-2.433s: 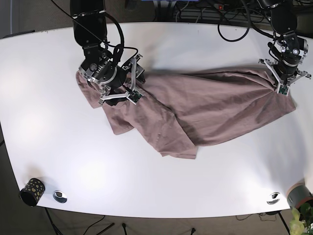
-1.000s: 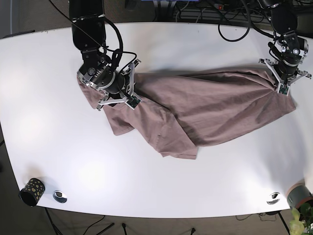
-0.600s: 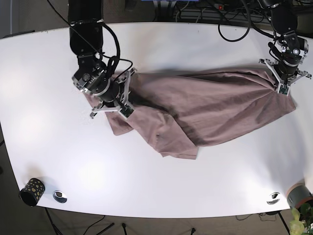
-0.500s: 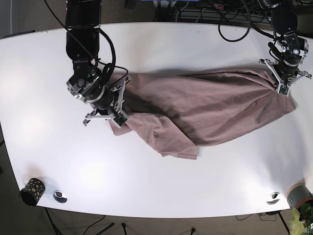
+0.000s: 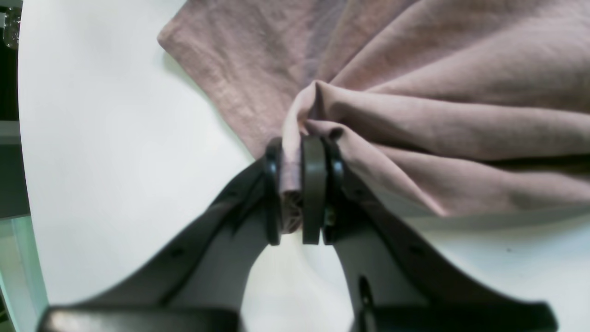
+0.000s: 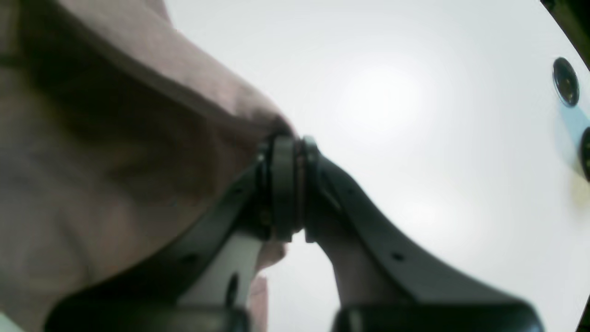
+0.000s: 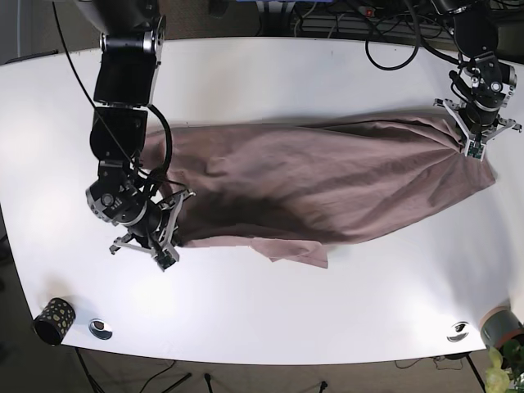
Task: Fold the T-shirt properly
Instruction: 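Drag the held shirt edge with the right gripper away from the left gripper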
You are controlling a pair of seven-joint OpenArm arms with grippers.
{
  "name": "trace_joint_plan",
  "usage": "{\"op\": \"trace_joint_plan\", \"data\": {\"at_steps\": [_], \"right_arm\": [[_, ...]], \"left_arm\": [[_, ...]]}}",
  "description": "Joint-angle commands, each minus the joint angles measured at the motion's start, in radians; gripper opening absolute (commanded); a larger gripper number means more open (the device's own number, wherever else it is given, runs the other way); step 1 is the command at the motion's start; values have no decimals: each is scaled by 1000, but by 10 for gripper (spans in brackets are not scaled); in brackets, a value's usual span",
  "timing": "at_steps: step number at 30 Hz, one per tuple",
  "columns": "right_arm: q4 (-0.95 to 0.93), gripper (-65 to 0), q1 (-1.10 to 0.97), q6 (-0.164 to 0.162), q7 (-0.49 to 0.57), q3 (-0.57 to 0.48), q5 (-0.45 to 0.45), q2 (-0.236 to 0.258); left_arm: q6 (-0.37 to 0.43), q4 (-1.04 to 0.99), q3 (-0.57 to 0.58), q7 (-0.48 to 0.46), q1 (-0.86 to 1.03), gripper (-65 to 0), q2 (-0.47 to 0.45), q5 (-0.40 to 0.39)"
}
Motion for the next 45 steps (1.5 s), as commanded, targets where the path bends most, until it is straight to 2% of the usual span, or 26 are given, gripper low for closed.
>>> {"op": "trace_joint_plan", "data": {"at_steps": [1, 4, 11, 20, 23, 27, 29, 31, 36, 38, 40, 42, 45], "right_arm": [[-42, -644, 62, -3, 60, 9, 7, 17], [-112, -644, 108, -3, 95, 9, 16, 40], [-213, -644, 132, -3, 146, 11, 19, 60], [-217, -644, 72, -3, 176, 12, 21, 52], [-247, -644, 69, -11, 209, 12, 47, 40], [-344, -644, 109, -19, 256, 14, 87, 66], [-413, -644, 135, -42, 288, 46, 108, 80], [-482, -639, 163, -49, 325, 89, 130, 86], [-658, -631, 238, -49, 410, 152, 139, 87], [-678, -555, 258, -49, 411, 154, 145, 95], [-678, -442, 258, -49, 410, 154, 145, 90], [-678, -303, 258, -48, 410, 160, 156, 86], [-684, -166, 258, -45, 394, 183, 231, 92]], "left_arm": [[2, 20, -6, -15, -2, -633, -17, -5], [2, 20, -8, -15, 0, -633, -17, -5], [2, 21, -9, -15, 0, -633, -23, -3], [2, 70, -8, -14, -3, -633, -27, -5], [2, 72, -8, -14, -3, -633, -26, -5], [2, 73, -8, -14, -3, -633, -24, -5], [2, 72, -8, -14, 0, -633, -24, -5], [2, 69, -8, -14, 1, -633, -24, -5], [2, 64, -9, -14, 3, -633, -26, -5], [2, 64, -9, -14, 3, -633, -26, -5], [2, 66, -9, -14, 3, -633, -26, -5], [2, 69, -9, -14, 3, -631, -26, -5], [2, 70, -9, -14, 3, -629, -24, -5]]}}
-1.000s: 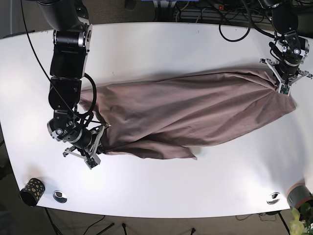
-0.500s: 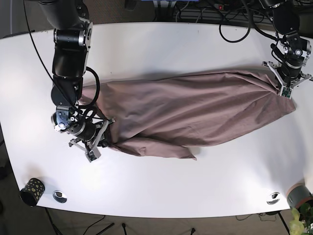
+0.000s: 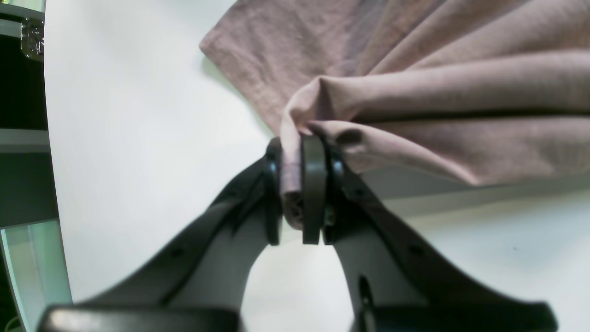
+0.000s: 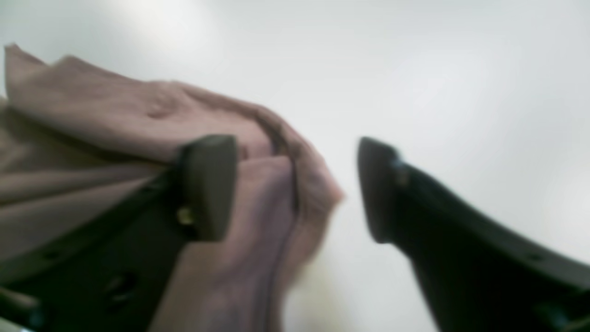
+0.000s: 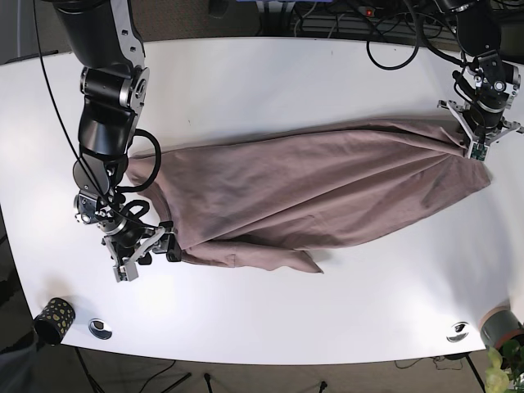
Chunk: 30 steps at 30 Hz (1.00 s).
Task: Fold the T-shirt properly
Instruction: 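Drag the held shirt edge with the right gripper away from the left gripper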
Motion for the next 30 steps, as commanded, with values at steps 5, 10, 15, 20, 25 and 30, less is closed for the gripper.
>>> {"op": "trace_joint_plan", "data": {"at_steps": [5, 10, 15, 20, 25, 30], "right_arm": [[7, -103, 35, -2, -17, 17, 163, 49], [-33, -103, 43, -8, -14, 18, 179, 55], [-141, -103, 67, -53, 1, 15, 179, 60], [-159, -103, 61, -56, 26, 11, 179, 57], [-159, -103, 49, -61, 32, -41, 179, 49], [-159, -105, 40, -61, 35, -95, 179, 23]], "left_arm": [[6, 22, -6, -15, -12, -628, -15, -1], [6, 25, -6, -17, -12, -631, -20, -2], [6, 25, -6, -18, -11, -632, -27, -2], [4, 25, -4, -18, -11, -633, -40, -4], [4, 25, -4, -18, -11, -633, -40, -4], [4, 42, -6, -18, -9, -633, -37, -4]]}}
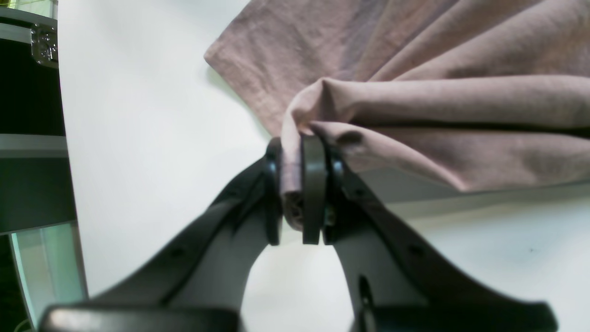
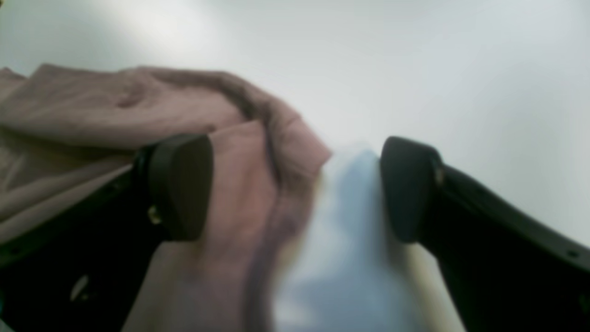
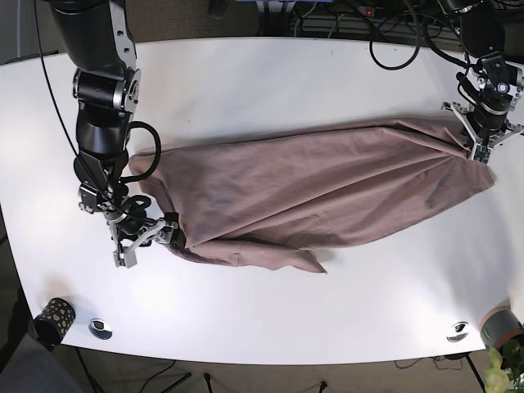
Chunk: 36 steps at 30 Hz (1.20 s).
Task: Fold the T-shirt properly
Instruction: 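Drag the held shirt edge with the right gripper away from the left gripper, then release and regrasp the shirt edge with the left gripper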
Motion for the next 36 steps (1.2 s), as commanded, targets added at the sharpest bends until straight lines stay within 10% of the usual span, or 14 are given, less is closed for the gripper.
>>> {"op": "trace_joint_plan", "data": {"at_steps": [1, 7, 16, 25, 36], "right_arm": [[16, -105, 30, 10, 17, -5, 15, -7], [16, -184, 15, 8, 58, -10, 15, -30], [19, -644, 16, 8, 66, -11, 15, -31], [22, -650, 18, 10, 64, -11, 15, -28], [22, -650, 13, 11, 64, -11, 15, -30]], "left_arm": [[8, 35, -6, -18, -8, -633, -15, -3], [8, 35, -6, -18, -8, -633, -18, -3], [8, 35, -5, -15, -20, -601, -13, -3], [8, 81, -103, -9, -69, -257, 53, -83], [8, 53, -324, 312, -106, -204, -21, -539]]}}
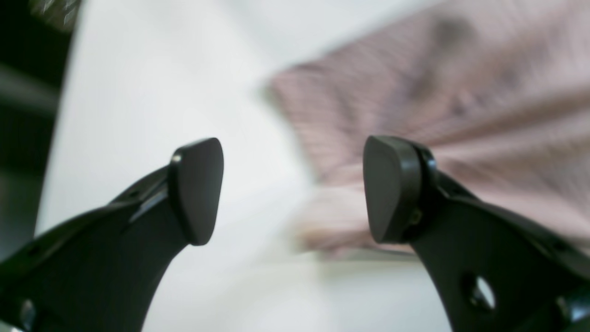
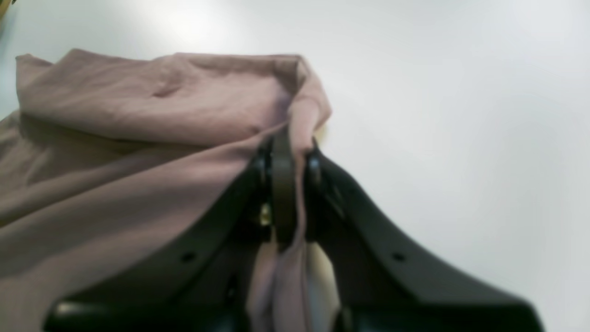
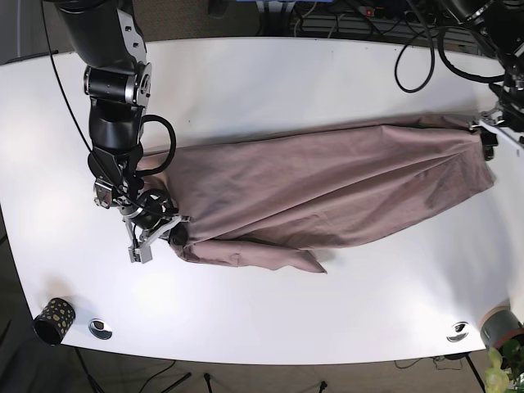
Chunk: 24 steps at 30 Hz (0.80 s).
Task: Fold the T-shirt properly
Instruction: 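Release and regrasp the shirt edge with the left gripper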
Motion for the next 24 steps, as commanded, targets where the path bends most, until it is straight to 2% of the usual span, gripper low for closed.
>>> {"op": "trace_joint_plan", "data": {"at_steps": [1, 6, 11, 24], "right_arm": [[20, -650, 32, 10, 23, 1, 13, 10], [20, -650, 32, 10, 20, 1, 13, 8], [20, -650, 32, 13, 20, 1, 13, 8], [20, -650, 31, 13, 20, 1, 15, 8]], "left_arm": [[4, -32, -45, 37, -29, -204, -22, -74], [4, -167, -111, 72, -86, -204, -57, -94], [4, -290, -108, 72, -132, -204, -85, -97], [3, -539, -96, 72, -261, -204, -85, -99]]}}
